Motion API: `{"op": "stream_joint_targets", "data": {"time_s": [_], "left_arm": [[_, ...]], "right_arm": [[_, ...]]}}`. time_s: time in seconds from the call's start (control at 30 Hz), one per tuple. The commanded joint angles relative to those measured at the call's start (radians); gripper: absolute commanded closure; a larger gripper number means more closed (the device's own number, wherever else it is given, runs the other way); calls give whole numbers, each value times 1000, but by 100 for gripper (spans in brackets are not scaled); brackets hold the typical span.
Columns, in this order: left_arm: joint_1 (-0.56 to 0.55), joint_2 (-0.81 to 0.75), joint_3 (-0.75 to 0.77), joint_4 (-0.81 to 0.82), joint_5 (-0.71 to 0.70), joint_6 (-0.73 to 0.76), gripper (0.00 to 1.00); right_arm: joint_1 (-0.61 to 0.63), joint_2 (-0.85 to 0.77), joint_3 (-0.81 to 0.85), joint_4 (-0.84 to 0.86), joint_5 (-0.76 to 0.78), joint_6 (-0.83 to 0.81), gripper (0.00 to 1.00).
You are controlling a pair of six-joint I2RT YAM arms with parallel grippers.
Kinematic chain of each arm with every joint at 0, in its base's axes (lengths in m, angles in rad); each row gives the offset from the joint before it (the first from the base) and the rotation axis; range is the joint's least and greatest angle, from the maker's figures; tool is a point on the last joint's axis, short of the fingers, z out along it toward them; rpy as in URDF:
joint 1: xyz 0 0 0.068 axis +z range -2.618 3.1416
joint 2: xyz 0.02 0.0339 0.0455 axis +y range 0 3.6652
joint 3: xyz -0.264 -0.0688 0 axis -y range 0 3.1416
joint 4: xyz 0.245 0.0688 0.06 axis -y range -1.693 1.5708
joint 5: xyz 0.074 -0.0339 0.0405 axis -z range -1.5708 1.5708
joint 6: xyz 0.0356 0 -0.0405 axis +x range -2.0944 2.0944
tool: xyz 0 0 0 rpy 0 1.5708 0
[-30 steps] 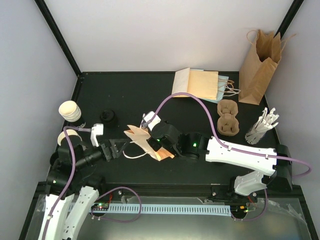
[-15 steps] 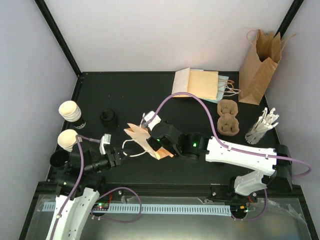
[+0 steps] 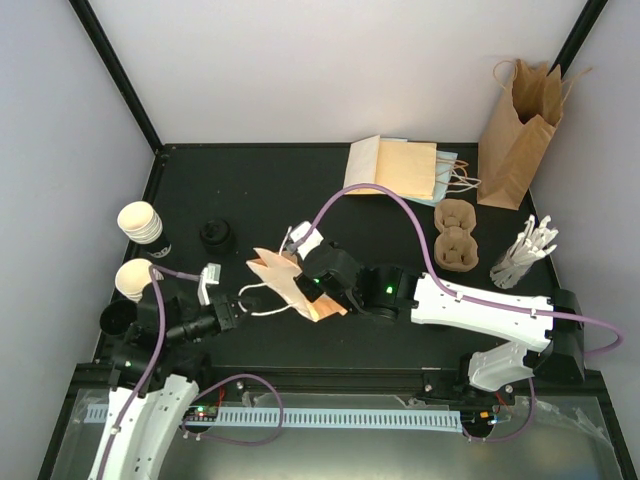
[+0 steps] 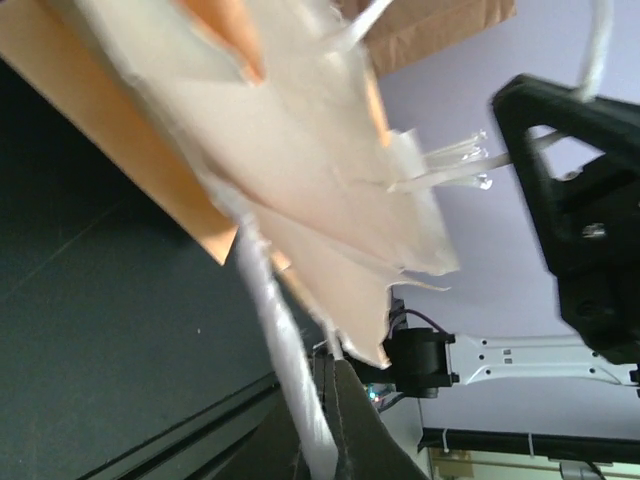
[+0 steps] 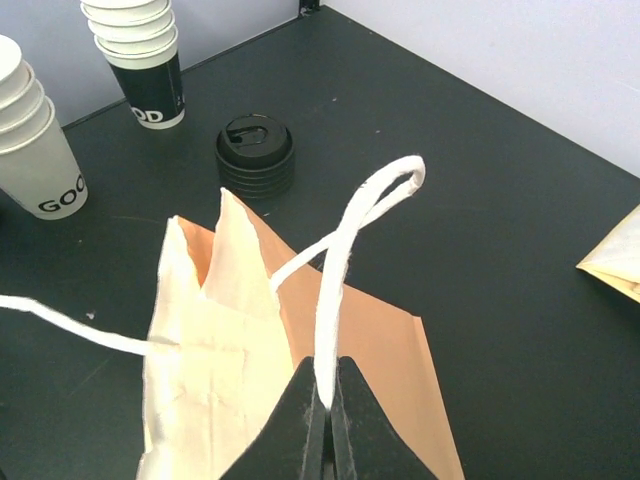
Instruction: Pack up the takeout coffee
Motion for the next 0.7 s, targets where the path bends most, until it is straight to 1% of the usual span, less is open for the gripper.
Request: {"op": "stream_joint_targets", "data": {"time_s": [0.0,0.13,0.23,0.3,0.47,0.57,0.67], "left_arm": [[-4,68,150,-21,-50,112,98],[-3,143,277,-59,-77,191,99],[-3,182,353,-54,-73,218,98],[-4,198,405,-46,-70,229,98],[-4,257,490,-34,-42,242,98],[-4,296,511,-18,-8,239,98],[-3,331,513,19,36,226,99]], "right_arm": [[3,-34,7,-5,75,24,98],[1,-58,18,-33,143,43,95],[-5,-76,27,-64,200,66,93],[-28,-91,31,-92,203,87,92],[-121,-153,-10,-124,123,145,92],[-178,-198,-62,-117,43,166,92],[-213,-227,-113,-120,-3,188,91]]}}
